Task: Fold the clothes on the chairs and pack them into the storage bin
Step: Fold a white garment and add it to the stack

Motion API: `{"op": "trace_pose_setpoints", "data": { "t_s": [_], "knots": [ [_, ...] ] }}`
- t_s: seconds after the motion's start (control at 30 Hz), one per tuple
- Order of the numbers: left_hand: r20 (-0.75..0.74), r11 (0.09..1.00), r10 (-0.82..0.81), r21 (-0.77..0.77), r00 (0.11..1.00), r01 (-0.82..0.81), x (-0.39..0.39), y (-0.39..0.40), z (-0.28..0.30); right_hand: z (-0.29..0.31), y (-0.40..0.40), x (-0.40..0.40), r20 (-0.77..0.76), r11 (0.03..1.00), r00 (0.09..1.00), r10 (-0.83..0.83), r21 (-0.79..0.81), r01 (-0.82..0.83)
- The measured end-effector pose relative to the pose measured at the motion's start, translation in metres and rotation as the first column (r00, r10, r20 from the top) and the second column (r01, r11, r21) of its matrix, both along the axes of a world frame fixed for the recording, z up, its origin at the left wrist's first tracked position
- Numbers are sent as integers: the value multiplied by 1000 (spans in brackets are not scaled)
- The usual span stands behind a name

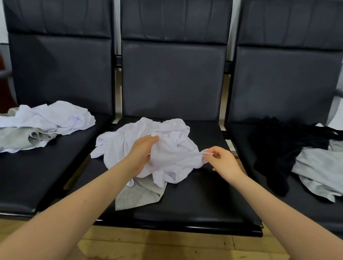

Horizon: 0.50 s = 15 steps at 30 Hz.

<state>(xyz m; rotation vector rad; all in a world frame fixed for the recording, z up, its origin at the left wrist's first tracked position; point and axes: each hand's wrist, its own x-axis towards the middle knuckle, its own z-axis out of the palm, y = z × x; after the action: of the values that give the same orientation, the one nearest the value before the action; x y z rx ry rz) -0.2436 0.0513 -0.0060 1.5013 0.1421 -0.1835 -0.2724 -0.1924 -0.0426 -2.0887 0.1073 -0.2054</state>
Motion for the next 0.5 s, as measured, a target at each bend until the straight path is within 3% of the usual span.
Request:
{"op": "trace_pose_setpoints", "data": {
  "t_s": [0.1,0.27,0.4,0.5],
  "knots": [
    [6,995,32,90,999,-32,6,1,-2,0,1,7,17,996,997,71,-60,-70],
    [-44,982,58,180,997,-49,12,3,-13,0,7,22,-82,998,995,56,21,-55],
    [-71,972,39,235,997,-22,15,4,-19,-7,17,32,-196,974,971,-139,-203,99],
    [-111,966,41,259,993,-11,16,1,-16,-5,28,32,-281,957,943,-178,-273,100]
  ]
}}
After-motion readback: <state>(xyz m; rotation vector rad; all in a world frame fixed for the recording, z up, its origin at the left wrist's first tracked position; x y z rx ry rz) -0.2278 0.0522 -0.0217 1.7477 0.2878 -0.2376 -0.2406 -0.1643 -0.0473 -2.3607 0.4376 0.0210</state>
